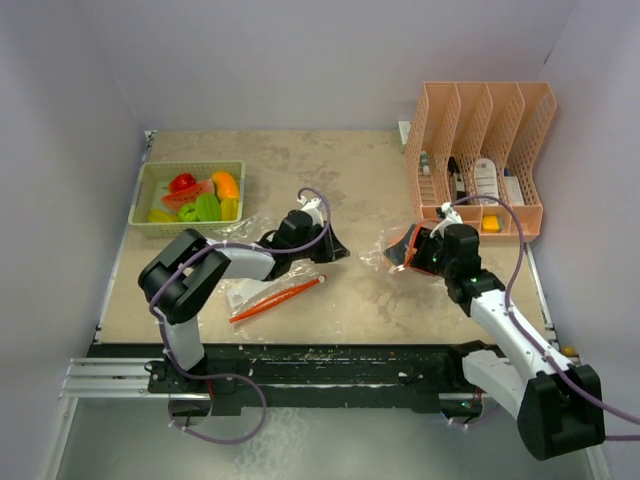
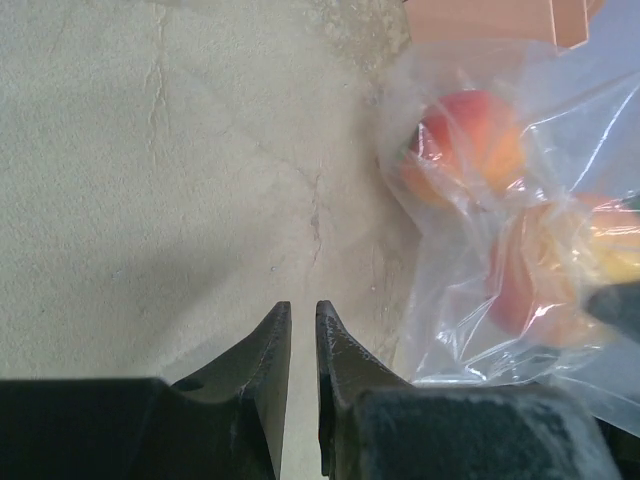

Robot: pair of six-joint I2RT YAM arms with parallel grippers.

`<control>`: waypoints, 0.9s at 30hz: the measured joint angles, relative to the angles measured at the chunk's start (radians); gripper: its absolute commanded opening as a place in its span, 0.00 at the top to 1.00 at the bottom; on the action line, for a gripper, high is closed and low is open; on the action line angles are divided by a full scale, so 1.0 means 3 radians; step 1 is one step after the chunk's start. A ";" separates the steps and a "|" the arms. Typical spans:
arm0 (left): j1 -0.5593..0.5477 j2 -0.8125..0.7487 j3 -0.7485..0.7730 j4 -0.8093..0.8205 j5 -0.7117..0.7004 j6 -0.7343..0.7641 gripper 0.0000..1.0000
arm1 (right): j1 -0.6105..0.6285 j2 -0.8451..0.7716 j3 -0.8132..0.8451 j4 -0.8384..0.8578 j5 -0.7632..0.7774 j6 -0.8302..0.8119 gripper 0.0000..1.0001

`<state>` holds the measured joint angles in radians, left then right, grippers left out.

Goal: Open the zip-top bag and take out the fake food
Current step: Pick up the fake fruit from the zipper food storage bag.

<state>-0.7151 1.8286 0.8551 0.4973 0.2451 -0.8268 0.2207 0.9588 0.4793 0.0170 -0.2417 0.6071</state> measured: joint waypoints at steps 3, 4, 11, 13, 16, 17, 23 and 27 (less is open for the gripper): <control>0.0008 0.0000 -0.0001 -0.0039 -0.0022 0.0000 0.79 | -0.0037 -0.0098 0.0065 -0.0144 0.0074 -0.0020 0.52; 0.0004 0.0000 -0.0001 -0.0041 -0.0022 0.0000 0.76 | -0.0042 -0.0128 0.0084 -0.0184 0.0092 -0.0032 0.52; 0.0001 0.0000 -0.0051 0.0169 0.0095 -0.0064 0.38 | -0.0048 -0.0086 0.0148 -0.0300 0.0136 -0.0114 0.52; 0.0001 0.0014 -0.0123 0.0423 0.0181 -0.0137 0.33 | -0.0048 -0.0039 0.0140 -0.0290 0.0135 -0.0114 0.52; 0.0000 0.0151 -0.0248 0.0985 0.0328 -0.0317 0.26 | -0.0048 0.0013 0.0092 -0.0238 0.0134 -0.0114 0.52; -0.0003 0.0237 -0.0287 0.1202 0.0376 -0.0383 0.26 | -0.0048 0.0036 0.0076 -0.0221 0.0135 -0.0114 0.52; -0.0161 0.0576 -0.0315 0.1691 0.0495 -0.0598 0.39 | -0.0048 0.0365 -0.0112 -0.0027 0.0127 -0.0114 0.50; -0.0262 0.0577 -0.0178 0.1690 0.0498 -0.0594 0.74 | -0.0048 0.0481 -0.0183 0.0071 0.0140 -0.0114 0.43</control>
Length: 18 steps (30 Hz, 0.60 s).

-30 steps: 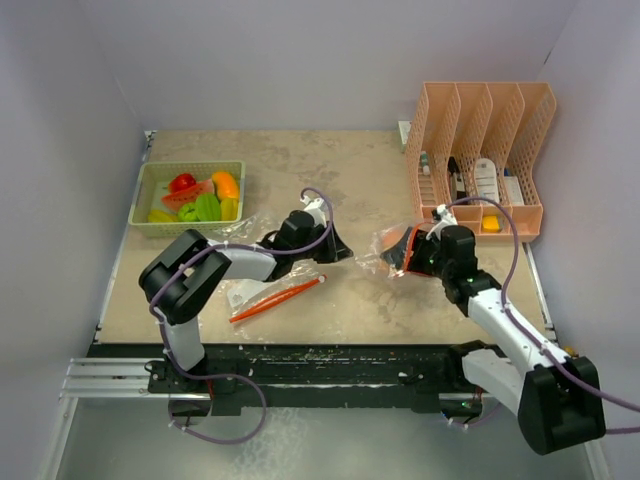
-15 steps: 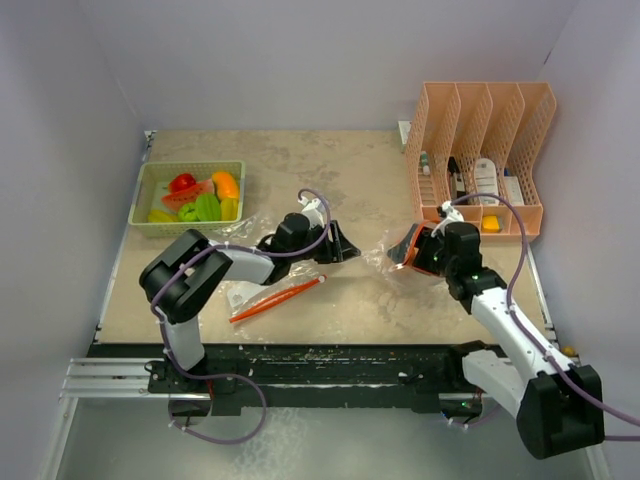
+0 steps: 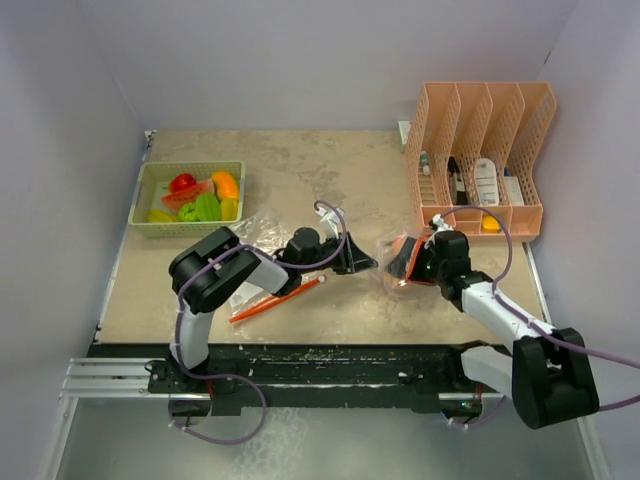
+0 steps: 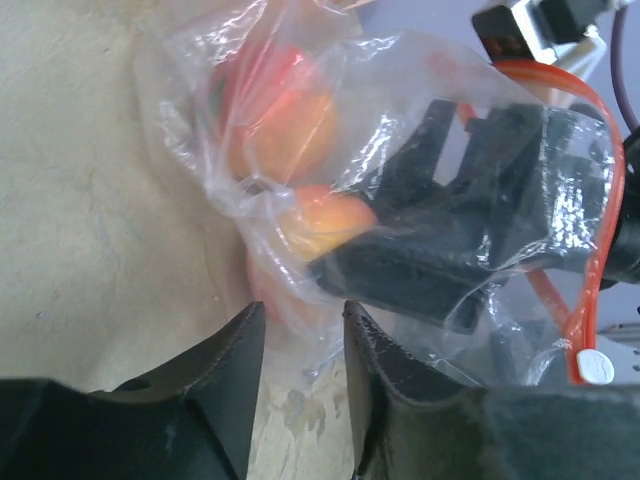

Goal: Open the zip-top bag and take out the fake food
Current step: Pick up the fake fruit from the zipper food storage bag.

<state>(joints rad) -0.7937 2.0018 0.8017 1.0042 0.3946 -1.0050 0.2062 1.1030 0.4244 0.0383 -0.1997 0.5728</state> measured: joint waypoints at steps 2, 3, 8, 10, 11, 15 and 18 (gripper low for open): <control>-0.0027 0.0003 0.0045 0.0014 0.0022 -0.0004 0.98 | 0.0000 0.0053 -0.0006 0.0019 0.0001 0.0001 0.36; -0.0031 0.0011 0.0065 0.0025 0.0043 0.0000 1.00 | -0.0001 0.0057 -0.0006 0.0034 0.0001 0.0001 0.33; -0.0029 0.0160 0.0140 0.0130 0.0151 -0.0024 1.00 | -0.0008 0.0053 -0.0006 0.0031 0.0017 0.0015 0.20; -0.0028 0.0201 0.0140 0.0140 0.0173 -0.0028 1.00 | -0.0009 0.0036 -0.0005 0.0004 0.0032 0.0037 0.11; -0.0028 0.0209 0.0140 0.0139 0.0177 -0.0029 1.00 | -0.0009 0.0013 -0.0005 -0.0023 0.0064 0.0048 0.08; -0.0028 0.0209 0.0140 0.0151 0.0187 -0.0027 1.00 | -0.0009 -0.0142 0.0009 -0.0169 0.0210 0.0092 0.03; -0.0028 0.0209 0.0140 0.0154 0.0184 -0.0028 0.75 | -0.0009 -0.0243 0.0033 -0.0230 0.0286 0.0102 0.02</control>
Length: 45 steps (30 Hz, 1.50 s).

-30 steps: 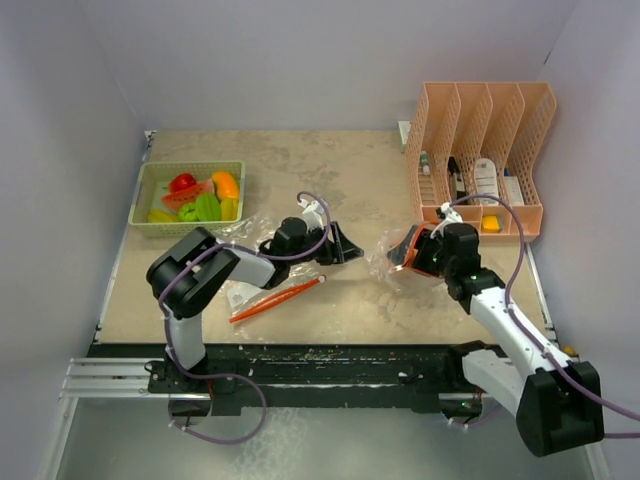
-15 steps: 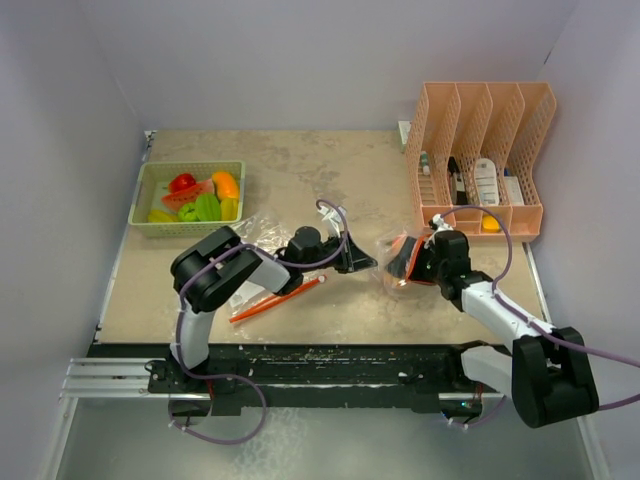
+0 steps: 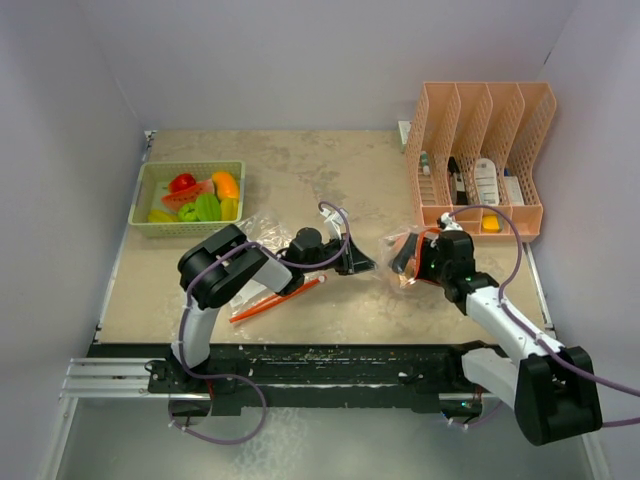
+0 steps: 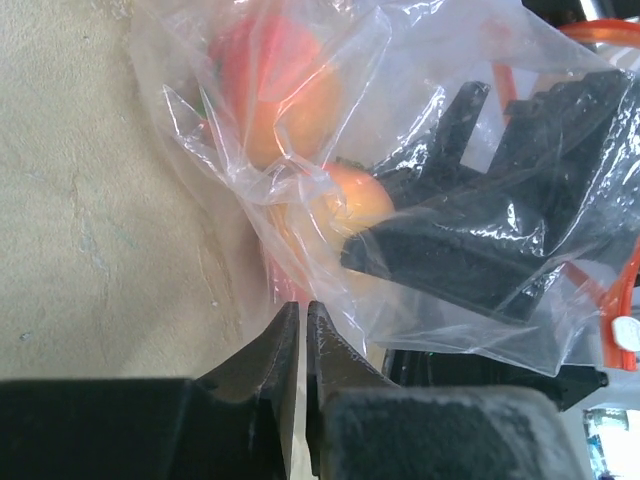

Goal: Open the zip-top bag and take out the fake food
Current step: Pick up the fake fruit from the zipper food storage bag.

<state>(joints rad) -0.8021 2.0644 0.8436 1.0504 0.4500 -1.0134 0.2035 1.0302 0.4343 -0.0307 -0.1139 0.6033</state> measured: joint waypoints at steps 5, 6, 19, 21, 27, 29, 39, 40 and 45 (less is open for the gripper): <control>0.0001 0.0000 -0.0001 -0.0011 -0.0024 0.0013 0.32 | 0.0000 -0.0009 0.0032 -0.0052 0.0011 0.0000 0.02; 0.0001 0.0000 -0.0001 -0.0024 -0.0025 0.0014 0.26 | 0.0000 -0.0009 0.0032 -0.0062 0.0011 0.0000 0.02; 0.0000 -0.0003 -0.0001 -0.0058 -0.0024 0.0034 0.07 | 0.0000 0.0111 0.0032 -0.0052 0.0011 0.0000 0.02; 0.0000 -0.0029 -0.0010 -0.0042 -0.0025 0.0036 0.06 | -0.0004 0.0134 0.0032 -0.0050 0.0010 0.0000 0.03; -0.0111 -0.0280 0.0144 -0.0473 -0.0089 0.0351 0.06 | -0.0004 0.0148 0.0032 -0.0024 0.0008 0.0000 0.03; -0.0186 -0.0355 0.0257 -0.0622 -0.0146 0.0495 0.10 | -0.0004 0.0148 0.0032 -0.0027 0.0001 -0.0003 0.03; -0.0233 -0.0275 0.0317 -0.0790 -0.0205 0.0601 0.79 | -0.0019 0.0137 0.0032 -0.0047 -0.0004 -0.0001 0.06; -0.0233 -0.0243 0.0322 -0.0790 -0.0200 0.0594 0.95 | -0.0019 0.0137 0.0032 -0.0050 -0.0004 -0.0001 0.06; -0.0234 0.0022 0.0454 -0.0754 -0.0107 0.0459 1.00 | -0.0019 0.0136 0.0032 -0.0056 0.0000 0.0000 0.06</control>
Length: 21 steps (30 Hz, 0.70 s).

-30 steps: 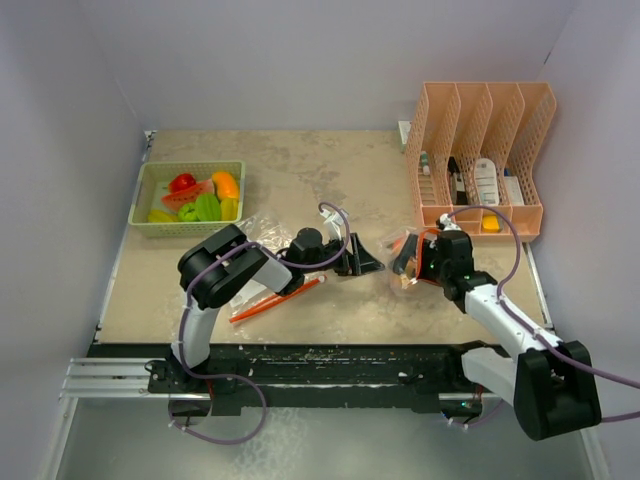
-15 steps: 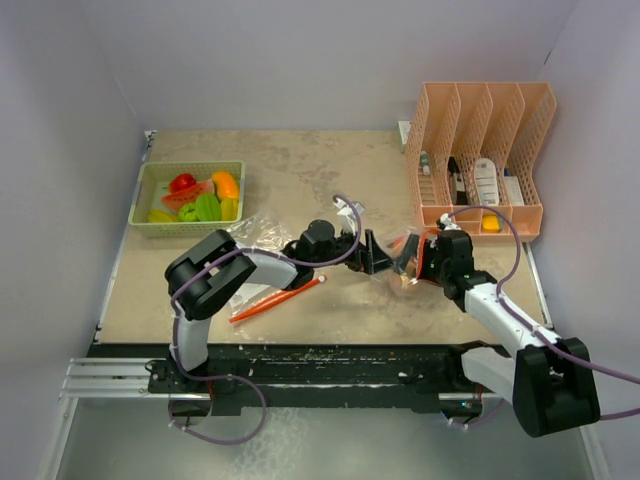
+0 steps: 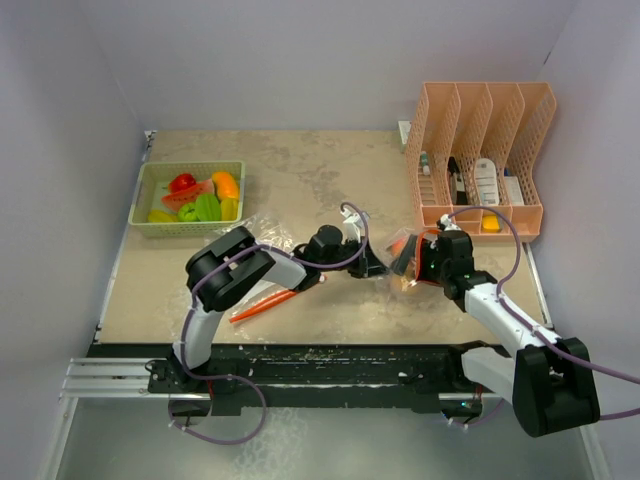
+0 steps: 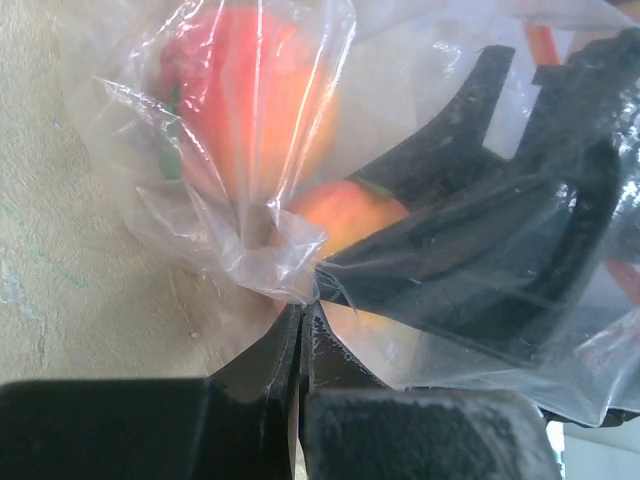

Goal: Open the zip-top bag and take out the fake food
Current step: Pick up the fake fruit from the zipper food storage bag.

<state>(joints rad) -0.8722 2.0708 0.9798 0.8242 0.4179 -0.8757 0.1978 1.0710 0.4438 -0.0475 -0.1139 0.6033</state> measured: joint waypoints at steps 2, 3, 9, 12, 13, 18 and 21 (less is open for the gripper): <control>0.0000 0.0076 0.0033 0.0019 0.0022 -0.0072 1.00 | -0.0006 -0.0003 0.0000 -0.0004 0.0003 0.0001 0.06; 0.0001 0.0095 0.0037 0.0022 0.0023 -0.0095 1.00 | -0.0006 -0.0010 0.0000 -0.0011 0.0001 0.0003 0.06; 0.0109 0.0109 -0.0062 0.0216 0.0058 -0.0285 1.00 | -0.0006 -0.0178 0.0008 -0.0097 -0.0003 0.0020 0.10; 0.0264 0.0109 -0.0257 0.0385 0.0080 -0.0395 1.00 | -0.0006 -0.0210 0.0036 -0.0100 -0.0014 0.0023 0.11; 0.0314 0.0109 -0.0310 0.0413 0.0083 -0.0429 1.00 | -0.0006 -0.0211 0.0038 -0.0097 -0.0022 0.0024 0.11; 0.0430 0.0109 -0.0379 0.0474 0.0084 -0.0506 1.00 | -0.0006 -0.0145 0.0038 -0.0067 -0.0034 0.0028 0.11; 0.0416 0.0109 -0.0379 0.0542 0.0095 -0.0547 1.00 | -0.0006 -0.0095 0.0038 -0.0058 -0.0038 0.0029 0.13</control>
<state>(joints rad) -0.7475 2.1036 0.8661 0.9867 0.4465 -1.0397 0.1959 1.0424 0.4553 -0.0650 -0.1253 0.6121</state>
